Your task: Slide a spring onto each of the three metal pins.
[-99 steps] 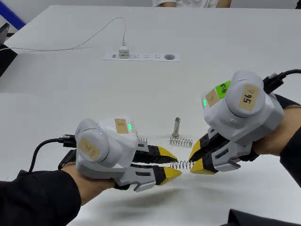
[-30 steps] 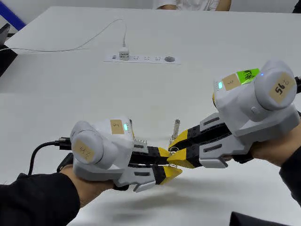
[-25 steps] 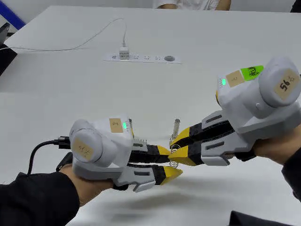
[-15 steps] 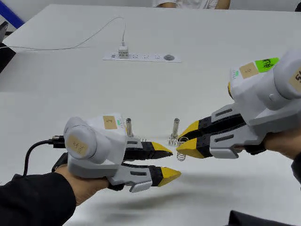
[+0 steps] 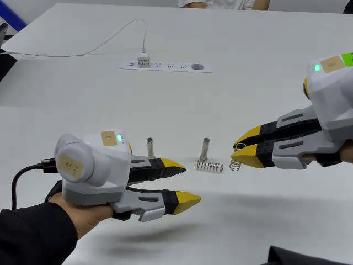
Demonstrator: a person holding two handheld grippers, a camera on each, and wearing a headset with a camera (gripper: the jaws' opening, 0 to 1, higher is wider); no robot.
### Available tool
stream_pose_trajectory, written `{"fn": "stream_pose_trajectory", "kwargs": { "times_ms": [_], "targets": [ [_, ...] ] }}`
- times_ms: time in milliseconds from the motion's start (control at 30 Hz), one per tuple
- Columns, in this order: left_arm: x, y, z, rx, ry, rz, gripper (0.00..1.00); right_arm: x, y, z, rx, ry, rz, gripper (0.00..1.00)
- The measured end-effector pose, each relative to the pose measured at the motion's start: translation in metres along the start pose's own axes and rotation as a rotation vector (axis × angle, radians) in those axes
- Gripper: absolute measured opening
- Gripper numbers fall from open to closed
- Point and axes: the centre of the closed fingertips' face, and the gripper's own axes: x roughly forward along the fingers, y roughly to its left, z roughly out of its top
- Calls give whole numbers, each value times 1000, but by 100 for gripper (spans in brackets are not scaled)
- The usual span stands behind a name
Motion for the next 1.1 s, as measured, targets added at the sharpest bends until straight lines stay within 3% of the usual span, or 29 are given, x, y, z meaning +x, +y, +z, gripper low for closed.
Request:
{"fn": "stream_pose_trajectory", "kwargs": {
  "times_ms": [300, 600, 833, 1100],
  "targets": [
    [-13, 4, -11, -25, 10, 38, 42, -17, -23, -3, 23, -6, -64, 12],
    [-23, 11, -11, -18, 11, 74, 44, -30, -47, -6, 48, -16, -130, 12],
    [-32, 19, -8, -21, -2, 112, 45, -33, -71, -15, 72, -5, -207, 12],
    [-40, 25, -8, -32, -11, 148, 47, -30, -84, -26, 123, -12, -246, 12]
  ]
}}
